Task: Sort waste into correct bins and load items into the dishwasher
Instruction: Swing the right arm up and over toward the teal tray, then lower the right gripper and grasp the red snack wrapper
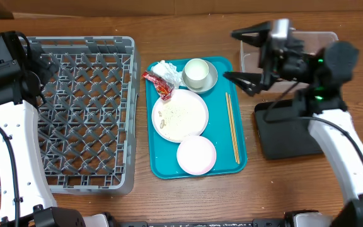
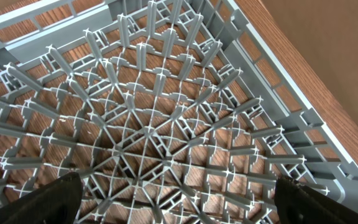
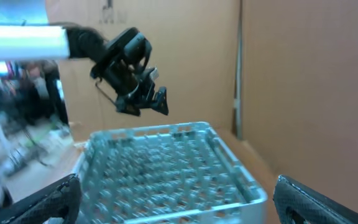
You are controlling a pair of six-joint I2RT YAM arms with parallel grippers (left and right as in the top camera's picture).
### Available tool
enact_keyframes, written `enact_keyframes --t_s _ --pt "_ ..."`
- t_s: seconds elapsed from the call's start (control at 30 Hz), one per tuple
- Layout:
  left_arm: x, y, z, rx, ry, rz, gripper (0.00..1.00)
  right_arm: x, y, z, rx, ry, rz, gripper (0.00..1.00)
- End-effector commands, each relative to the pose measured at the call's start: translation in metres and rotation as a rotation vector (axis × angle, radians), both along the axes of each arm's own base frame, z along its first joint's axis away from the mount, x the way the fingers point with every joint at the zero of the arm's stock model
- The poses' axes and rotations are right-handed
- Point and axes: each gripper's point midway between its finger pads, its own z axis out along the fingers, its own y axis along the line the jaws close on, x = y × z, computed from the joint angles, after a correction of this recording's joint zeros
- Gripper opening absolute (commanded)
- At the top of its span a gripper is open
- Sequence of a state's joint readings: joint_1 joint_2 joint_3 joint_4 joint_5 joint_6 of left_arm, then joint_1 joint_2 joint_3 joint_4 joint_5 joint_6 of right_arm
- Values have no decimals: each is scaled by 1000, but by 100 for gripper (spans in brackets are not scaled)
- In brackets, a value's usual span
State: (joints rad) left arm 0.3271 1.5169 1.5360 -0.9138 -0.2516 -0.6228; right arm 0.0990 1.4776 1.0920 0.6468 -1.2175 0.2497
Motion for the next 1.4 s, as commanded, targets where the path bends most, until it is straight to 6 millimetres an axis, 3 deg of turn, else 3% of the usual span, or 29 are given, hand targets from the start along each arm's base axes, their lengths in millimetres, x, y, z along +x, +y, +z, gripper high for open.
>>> enact_keyframes --t_s 0.0,0.13,0.27,0.43,0.57,0.73,0.87,1.0,1.03,1.13,1.37 --pt "-3 3 -3 5 11 20 100 27 2 18 140 235 -116 100" --pt "-3 3 -3 5 11 20 100 64 -3 19 208 379 -325 100" --pt "-3 3 -3 5 11 20 100 92 2 28 152 446 -602 100" --pt "-3 3 -3 5 11 20 100 94 11 31 -104 452 -861 100" --pt "-3 3 -3 5 11 20 100 83 39 24 -237 439 -818 100" --pt "-3 3 -3 5 11 20 100 56 86 1 -304 493 -576 100" --pt "-3 3 -3 5 11 20 100 68 106 -7 -271 477 -541 100" --pt "-3 3 -3 5 11 20 100 104 103 -39 -184 666 -720 100" --pt "-3 3 -3 5 11 20 100 110 100 -48 -171 727 -763 96" --pt "-3 3 -3 5 11 20 100 113 109 -63 -216 787 -727 98" --pt "-3 3 -3 5 11 20 100 111 116 -69 -381 865 -698 100"
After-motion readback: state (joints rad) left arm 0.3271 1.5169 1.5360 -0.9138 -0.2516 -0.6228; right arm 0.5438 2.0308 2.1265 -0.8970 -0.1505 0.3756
